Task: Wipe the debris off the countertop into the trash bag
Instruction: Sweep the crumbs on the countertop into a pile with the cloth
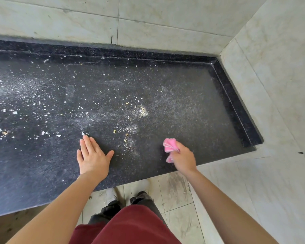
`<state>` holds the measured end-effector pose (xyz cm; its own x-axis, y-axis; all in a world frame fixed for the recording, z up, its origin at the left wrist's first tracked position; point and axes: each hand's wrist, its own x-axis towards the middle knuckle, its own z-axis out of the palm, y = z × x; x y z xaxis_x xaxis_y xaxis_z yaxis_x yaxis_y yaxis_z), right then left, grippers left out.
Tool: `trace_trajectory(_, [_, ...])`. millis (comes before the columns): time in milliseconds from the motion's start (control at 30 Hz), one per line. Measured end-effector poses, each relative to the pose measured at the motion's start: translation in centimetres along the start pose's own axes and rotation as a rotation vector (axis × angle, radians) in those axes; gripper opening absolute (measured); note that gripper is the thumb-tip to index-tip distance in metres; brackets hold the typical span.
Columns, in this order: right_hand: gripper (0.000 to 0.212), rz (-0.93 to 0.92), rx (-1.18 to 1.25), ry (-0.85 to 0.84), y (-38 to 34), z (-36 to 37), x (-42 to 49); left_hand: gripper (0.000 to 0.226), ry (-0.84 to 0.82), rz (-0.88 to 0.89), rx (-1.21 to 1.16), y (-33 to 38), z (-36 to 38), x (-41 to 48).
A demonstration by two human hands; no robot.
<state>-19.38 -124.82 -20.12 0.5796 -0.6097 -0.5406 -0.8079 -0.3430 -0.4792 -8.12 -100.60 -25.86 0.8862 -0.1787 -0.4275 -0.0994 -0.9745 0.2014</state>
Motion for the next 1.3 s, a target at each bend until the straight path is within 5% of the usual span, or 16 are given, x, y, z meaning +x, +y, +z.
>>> trace_trajectory(100, [0.065,0.045,-0.087,-0.019,0.6,1.2,-0.9,0.088,0.021,0.012,0.002,0.1,-0.2,0.1])
trace_trajectory(233, [0.062,-0.116,0.002,-0.111,-2.7,7.9,-3.8,0.083,0.028,0.034,0.013,-0.3,-1.0,0.0])
trace_trajectory(467, [0.041,-0.18,0.283,-0.449,-9.5,13.5,-5.0,0.043,0.067,0.169,-0.148,-4.7,-3.3,1.7])
trace_trajectory(733, [0.039,-0.061,0.134,0.016,-5.9,1.8,4.1,0.069,0.122,0.022,-0.206,-5.8,-2.2,1.4])
trace_trajectory(900, [0.042,-0.059,-0.039,0.013,-6.7,3.8,4.7,0.072,0.134,-0.01,-0.206,-5.4,-1.5,1.4])
trace_trajectory(1133, [0.049,-0.296,0.025,-0.328,-11.4,11.8,-1.3,0.073,0.111,-0.06,-0.25,-5.0,-2.1,1.3])
trace_trajectory(1300, [0.04,-0.34,0.167,-0.424,-13.2,8.4,0.2,0.057,0.148,-0.118,-0.371,-4.8,-2.6,1.4])
